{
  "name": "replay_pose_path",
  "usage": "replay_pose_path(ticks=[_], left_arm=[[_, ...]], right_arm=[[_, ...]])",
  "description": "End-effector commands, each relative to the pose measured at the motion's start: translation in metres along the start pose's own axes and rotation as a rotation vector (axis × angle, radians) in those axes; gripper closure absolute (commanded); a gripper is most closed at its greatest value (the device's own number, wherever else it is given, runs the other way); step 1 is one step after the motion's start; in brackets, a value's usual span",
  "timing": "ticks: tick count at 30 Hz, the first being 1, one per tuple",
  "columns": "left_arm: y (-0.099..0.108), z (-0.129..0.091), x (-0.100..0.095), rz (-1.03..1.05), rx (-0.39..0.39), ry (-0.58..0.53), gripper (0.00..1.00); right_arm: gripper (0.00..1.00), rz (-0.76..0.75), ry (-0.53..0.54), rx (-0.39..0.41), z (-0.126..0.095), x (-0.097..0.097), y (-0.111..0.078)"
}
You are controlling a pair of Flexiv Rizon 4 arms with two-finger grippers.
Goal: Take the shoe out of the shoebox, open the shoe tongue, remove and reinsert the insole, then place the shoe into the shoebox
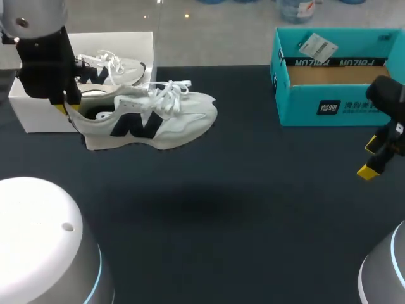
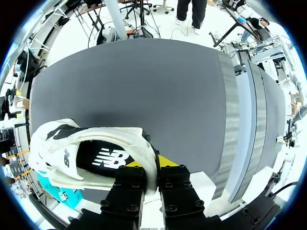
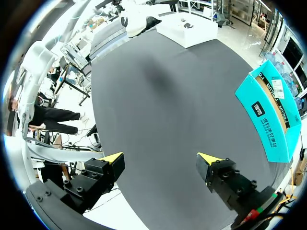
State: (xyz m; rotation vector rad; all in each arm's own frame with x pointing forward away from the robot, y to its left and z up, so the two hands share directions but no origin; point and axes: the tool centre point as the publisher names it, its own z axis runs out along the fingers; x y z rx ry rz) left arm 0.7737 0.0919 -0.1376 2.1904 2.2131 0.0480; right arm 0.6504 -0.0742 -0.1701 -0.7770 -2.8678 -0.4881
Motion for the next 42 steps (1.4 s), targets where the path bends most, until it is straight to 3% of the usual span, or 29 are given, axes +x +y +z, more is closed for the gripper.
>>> replay_pose_path(ticks=[1, 13, 24, 42], left_arm=[[-0.008, 0.024, -0.033, 0.013, -0.004, 0.018, 1.0], [-0.037, 0.052, -0.09, -0.012, 0.039, 0.005, 1.0], [-0.068, 0.053, -0.095, -0.151, 0.023, 0.023, 1.0], [-0.068, 0.057, -0.097, -0.154, 0.016, 0.029, 1.0]], right_arm=[[0.0, 0.001, 0.002, 0.005, 0.001, -0.002, 0.002], [0.0, 0.001, 0.002, 0.005, 0.001, -0.002, 0.002], [0.0, 0.001, 0.002, 0.005, 0.001, -0.002, 0.002], [0.0, 0.001, 0.002, 0.005, 0.001, -0.002, 0.002]])
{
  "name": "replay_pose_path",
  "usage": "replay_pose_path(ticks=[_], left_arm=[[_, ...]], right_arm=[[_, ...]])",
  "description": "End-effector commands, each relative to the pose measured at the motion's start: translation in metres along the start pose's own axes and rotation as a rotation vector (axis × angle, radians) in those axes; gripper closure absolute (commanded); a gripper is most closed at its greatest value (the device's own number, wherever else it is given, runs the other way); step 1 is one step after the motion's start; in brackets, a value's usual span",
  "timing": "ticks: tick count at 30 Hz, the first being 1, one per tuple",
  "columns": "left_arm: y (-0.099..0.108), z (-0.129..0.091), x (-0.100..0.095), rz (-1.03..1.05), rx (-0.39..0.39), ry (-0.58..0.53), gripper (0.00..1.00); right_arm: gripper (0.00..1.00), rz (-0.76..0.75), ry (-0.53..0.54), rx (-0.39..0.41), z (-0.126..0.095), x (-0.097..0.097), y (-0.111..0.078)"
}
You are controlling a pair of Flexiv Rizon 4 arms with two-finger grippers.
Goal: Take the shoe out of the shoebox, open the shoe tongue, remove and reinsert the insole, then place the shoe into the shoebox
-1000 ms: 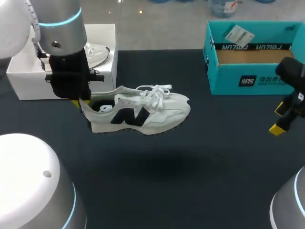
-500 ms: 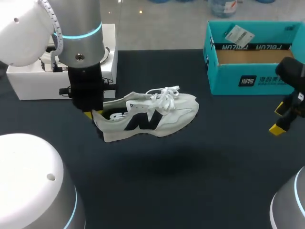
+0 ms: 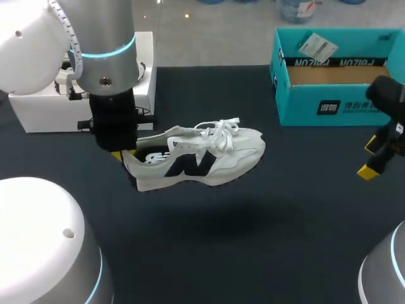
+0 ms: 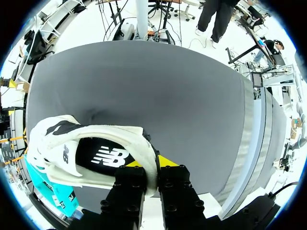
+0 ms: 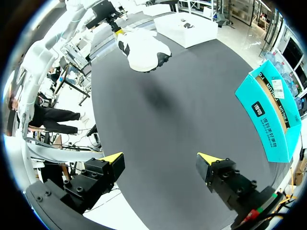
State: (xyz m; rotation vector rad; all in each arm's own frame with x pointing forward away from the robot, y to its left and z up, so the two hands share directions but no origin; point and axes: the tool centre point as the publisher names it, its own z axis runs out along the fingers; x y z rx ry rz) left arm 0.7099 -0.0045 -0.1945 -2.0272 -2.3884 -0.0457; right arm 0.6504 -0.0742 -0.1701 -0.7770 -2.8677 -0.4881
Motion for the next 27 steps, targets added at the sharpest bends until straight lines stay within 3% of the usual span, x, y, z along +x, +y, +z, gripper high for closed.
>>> replay_pose_path(ticks=[1, 9, 17, 27], left_arm=[[-0.002, 0.005, -0.002, 0.003, -0.007, -0.001, 1.0], [-0.008, 0.029, -0.027, 0.015, -0.001, 0.037, 1.0], [-0.023, 0.068, -0.051, 0.023, 0.035, 0.081, 1.0], [-0.038, 0.116, -0.065, 0.014, 0.073, 0.119, 1.0]], right_arm=[[0.0, 0.001, 0.002, 0.005, 0.001, -0.002, 0.002], [0.0, 0.001, 0.002, 0.005, 0.001, -0.002, 0.002], [0.0, 0.001, 0.002, 0.005, 0.001, -0.002, 0.002], [0.0, 0.001, 0.002, 0.005, 0.001, -0.002, 0.002]])
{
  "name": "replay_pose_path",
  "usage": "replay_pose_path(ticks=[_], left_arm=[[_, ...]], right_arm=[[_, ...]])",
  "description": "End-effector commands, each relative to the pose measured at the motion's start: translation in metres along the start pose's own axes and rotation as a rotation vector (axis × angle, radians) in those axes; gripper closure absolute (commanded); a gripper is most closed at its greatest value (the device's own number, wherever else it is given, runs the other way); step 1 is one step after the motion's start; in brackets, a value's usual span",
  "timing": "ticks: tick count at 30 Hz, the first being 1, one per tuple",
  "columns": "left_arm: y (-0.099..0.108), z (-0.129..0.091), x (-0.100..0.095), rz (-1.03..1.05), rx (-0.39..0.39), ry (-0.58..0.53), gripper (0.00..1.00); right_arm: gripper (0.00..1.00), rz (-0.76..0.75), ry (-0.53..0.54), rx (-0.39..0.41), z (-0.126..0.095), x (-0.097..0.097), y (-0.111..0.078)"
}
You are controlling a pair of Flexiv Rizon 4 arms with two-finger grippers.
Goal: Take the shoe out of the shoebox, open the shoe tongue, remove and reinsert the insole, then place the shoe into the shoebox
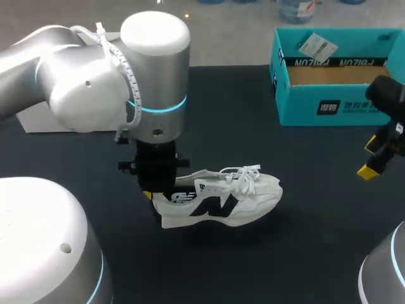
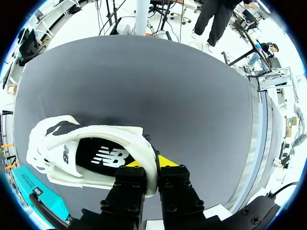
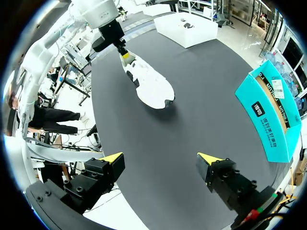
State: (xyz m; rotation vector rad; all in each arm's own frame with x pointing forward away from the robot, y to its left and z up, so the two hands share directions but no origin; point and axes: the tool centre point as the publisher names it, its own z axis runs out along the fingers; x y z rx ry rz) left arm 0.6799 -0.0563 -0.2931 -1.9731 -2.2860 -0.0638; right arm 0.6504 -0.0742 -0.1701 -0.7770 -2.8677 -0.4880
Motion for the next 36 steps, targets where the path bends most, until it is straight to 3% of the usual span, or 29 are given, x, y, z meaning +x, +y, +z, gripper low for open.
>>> replay_pose_path(ticks=[1, 16, 28, 29, 30, 31, 36], left_arm=[[0.002, 0.021, -0.019, -0.005, 0.012, 0.028, 1.0], [-0.007, 0.061, -0.019, -0.024, 0.014, 0.074, 1.0], [-0.003, 0.066, -0.012, -0.048, -0.016, 0.077, 1.0], [-0.003, 0.065, -0.011, -0.05, -0.019, 0.076, 0.71], [-0.003, 0.064, -0.01, -0.054, -0.021, 0.077, 0.13], [-0.003, 0.062, -0.009, -0.057, -0.025, 0.073, 0.0], [-0.004, 0.044, 0.001, -0.062, -0.039, 0.021, 0.0]], right_arm=[[0.0, 0.001, 0.002, 0.005, 0.001, -0.002, 0.002], [0.0, 0.001, 0.002, 0.005, 0.001, -0.002, 0.002], [0.0, 0.001, 0.002, 0.005, 0.001, -0.002, 0.002], [0.0, 0.001, 0.002, 0.005, 0.001, -0.002, 0.002], [0.0, 0.001, 0.002, 0.005, 0.001, -0.002, 0.002], [0.0, 0.001, 0.002, 0.005, 0.001, -0.002, 0.002], [0.0, 0.001, 0.002, 0.005, 0.001, -0.002, 0.002]])
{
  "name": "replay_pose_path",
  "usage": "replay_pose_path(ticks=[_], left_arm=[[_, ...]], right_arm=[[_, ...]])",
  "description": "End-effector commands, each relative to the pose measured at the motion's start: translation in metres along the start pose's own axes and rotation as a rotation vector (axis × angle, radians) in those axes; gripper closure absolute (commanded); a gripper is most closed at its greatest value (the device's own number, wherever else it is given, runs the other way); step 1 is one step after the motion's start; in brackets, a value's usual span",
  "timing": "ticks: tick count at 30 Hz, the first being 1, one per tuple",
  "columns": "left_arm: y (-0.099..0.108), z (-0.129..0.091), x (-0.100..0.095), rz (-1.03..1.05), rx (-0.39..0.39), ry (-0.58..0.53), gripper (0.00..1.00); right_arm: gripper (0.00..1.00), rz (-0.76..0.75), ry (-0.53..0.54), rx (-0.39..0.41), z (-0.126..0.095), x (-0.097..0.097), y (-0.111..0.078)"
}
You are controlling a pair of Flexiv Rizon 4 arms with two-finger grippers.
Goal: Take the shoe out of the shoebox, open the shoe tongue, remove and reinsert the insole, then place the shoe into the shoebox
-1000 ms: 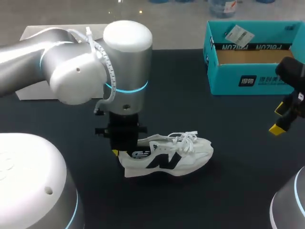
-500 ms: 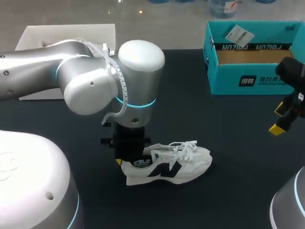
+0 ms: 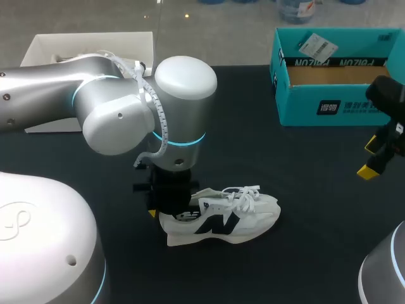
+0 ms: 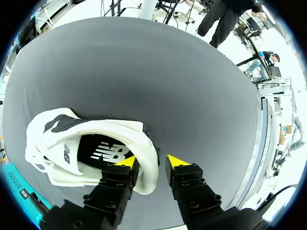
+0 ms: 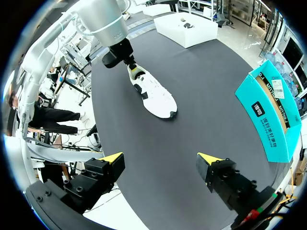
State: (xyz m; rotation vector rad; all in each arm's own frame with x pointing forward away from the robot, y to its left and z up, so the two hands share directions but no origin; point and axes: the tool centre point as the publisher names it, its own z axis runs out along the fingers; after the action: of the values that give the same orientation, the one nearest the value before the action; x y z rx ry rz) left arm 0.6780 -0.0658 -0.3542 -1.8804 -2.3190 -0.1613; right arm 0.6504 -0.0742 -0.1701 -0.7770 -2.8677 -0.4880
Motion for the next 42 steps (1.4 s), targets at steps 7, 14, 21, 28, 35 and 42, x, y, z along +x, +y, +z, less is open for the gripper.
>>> replay_pose_path(ticks=[7, 14, 21, 28, 35, 42], left_arm=[[0.001, -0.041, 0.043, -0.012, -0.007, -0.114, 0.0], [0.012, -0.053, 0.098, -0.085, 0.171, -0.301, 0.0], [0.008, -0.027, 0.161, -0.302, 0.367, -0.521, 0.0], [0.008, -0.027, 0.161, -0.302, 0.367, -0.521, 0.0], [0.008, -0.027, 0.161, -0.302, 0.367, -0.521, 0.0], [0.008, -0.027, 0.161, -0.302, 0.367, -0.521, 0.0]], right_arm=[[0.0, 0.001, 0.002, 0.005, 0.001, -0.002, 0.002], [0.0, 0.001, 0.002, 0.005, 0.001, -0.002, 0.002], [0.0, 0.001, 0.002, 0.005, 0.001, -0.002, 0.002], [0.0, 0.001, 0.002, 0.005, 0.001, -0.002, 0.002], [0.0, 0.001, 0.002, 0.005, 0.001, -0.002, 0.002], [0.0, 0.001, 0.002, 0.005, 0.001, -0.002, 0.002]])
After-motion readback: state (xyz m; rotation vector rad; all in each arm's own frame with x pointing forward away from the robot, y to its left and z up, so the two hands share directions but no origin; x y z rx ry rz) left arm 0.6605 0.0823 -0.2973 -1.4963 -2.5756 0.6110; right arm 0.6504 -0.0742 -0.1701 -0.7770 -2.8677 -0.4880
